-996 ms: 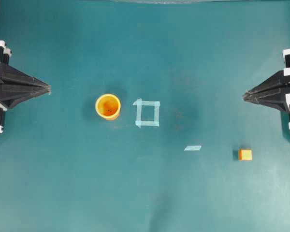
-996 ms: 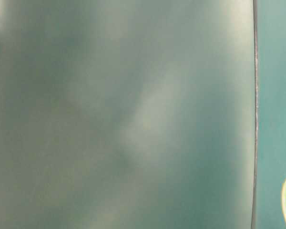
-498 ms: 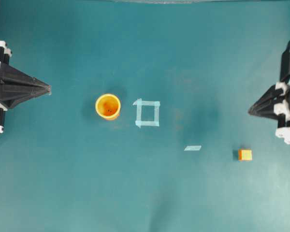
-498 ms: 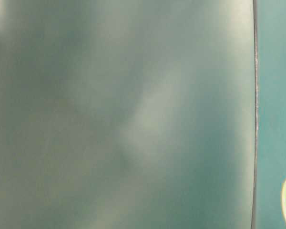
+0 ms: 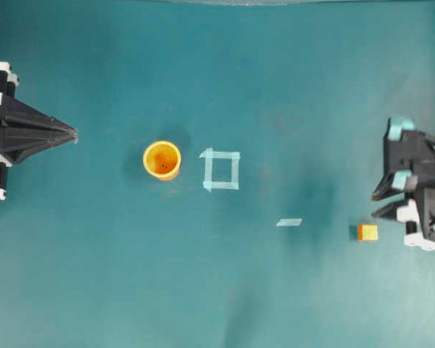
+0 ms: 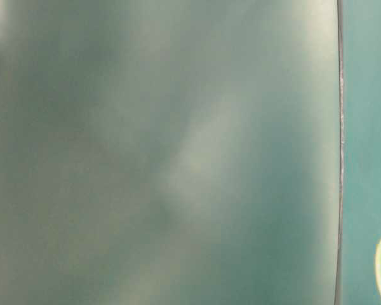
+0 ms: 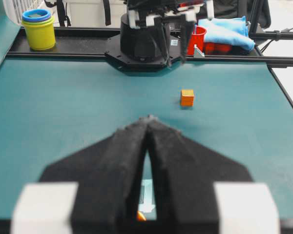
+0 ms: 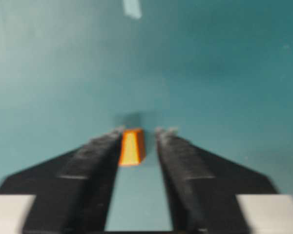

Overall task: Move the block toward the cup with right arm.
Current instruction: 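Move the right gripper down over the orange cube, fingers open, then close the right gripper on the orange cube and lift it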

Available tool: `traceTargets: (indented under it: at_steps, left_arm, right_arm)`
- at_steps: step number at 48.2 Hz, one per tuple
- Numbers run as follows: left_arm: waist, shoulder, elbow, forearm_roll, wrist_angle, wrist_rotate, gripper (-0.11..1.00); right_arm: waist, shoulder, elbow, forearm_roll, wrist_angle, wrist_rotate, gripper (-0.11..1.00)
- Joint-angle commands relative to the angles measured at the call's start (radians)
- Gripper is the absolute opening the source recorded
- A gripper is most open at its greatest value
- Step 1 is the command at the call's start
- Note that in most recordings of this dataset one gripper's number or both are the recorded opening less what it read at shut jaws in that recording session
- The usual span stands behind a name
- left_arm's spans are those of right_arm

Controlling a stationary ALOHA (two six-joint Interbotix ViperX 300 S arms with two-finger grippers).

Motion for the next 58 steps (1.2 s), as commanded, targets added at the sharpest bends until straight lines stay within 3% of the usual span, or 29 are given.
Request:
traceTargets:
  at_steps: [1, 5, 21, 28, 58]
  left_arm:
    - [0.002, 0.009, -0.023, 0.003, -0.003, -0.002, 0.04]
    - [0.002, 0.011, -0.023, 0.003, -0.002, -0.002, 0.04]
    - [0.002, 0.014, -0.021, 0.003, 0.002, -0.002, 0.04]
    - [0.000, 0.018, -0.021, 0.003, 0.011, -0.002, 0.04]
    - [0.002, 0.021, -0.020, 0.003, 0.015, 0.002, 0.04]
  right_arm:
    - [0.029, 0.032, -0.034, 0.000, -0.002, -0.003, 0.52]
    - [0.057, 0.072, -0.043, -0.003, -0.002, -0.005, 0.58]
    - [0.089, 0.230, -0.046, -0.018, -0.009, -0.006, 0.60]
    - [0.089, 0.253, -0.038, -0.035, -0.041, -0.006, 0.63]
    - [0.135, 0.353, 0.009, -0.020, -0.181, 0.003, 0.65]
